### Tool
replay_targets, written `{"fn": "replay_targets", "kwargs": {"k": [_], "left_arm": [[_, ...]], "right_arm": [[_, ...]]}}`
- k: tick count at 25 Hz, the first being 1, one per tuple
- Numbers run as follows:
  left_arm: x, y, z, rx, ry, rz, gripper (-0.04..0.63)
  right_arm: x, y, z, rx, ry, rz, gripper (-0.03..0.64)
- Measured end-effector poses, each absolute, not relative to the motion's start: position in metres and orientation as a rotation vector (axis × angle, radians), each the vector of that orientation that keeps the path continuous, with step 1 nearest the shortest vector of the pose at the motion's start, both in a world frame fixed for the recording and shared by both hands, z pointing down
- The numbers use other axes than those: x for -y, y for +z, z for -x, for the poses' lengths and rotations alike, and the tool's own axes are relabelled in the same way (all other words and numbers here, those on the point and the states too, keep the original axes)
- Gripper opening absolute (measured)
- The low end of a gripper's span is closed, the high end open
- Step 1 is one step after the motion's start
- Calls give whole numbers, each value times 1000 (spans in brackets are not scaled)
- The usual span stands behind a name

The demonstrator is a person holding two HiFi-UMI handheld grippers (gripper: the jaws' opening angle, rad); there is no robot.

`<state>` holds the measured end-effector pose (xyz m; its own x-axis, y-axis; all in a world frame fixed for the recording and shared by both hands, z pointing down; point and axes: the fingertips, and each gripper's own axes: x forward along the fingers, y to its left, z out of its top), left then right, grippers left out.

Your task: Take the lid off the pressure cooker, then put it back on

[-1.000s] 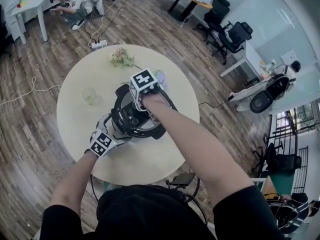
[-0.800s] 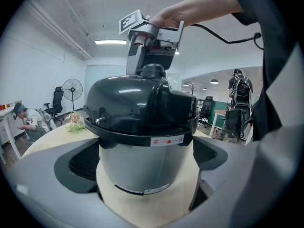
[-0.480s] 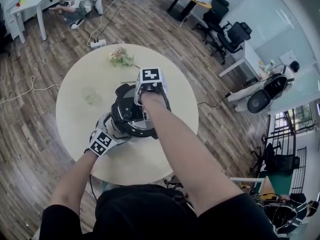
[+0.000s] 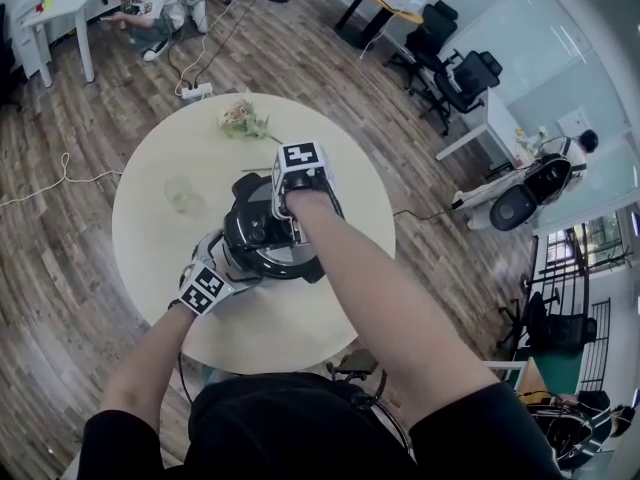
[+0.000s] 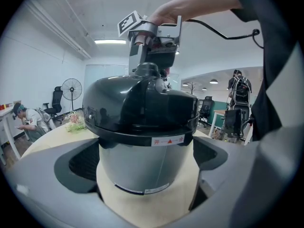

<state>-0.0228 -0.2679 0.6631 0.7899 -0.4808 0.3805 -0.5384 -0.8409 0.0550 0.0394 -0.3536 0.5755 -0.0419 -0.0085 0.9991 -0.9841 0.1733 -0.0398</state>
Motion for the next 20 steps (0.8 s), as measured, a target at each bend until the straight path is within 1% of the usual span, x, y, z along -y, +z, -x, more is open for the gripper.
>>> {"fn": "replay_targets", "kwargs": {"k": [5,13,20], "left_arm": [[268,664,23,805,542,-2817,591],[269,662,21,816,540,-2811,591],[267,665,24,816,550,-2810,591]], "right_arm": [[353,581,-41,1329,1109,-1031,301],[353,576,-42,1349,1090,-1027,285],[352,555,-48,1360,1189,-1009,285]]}}
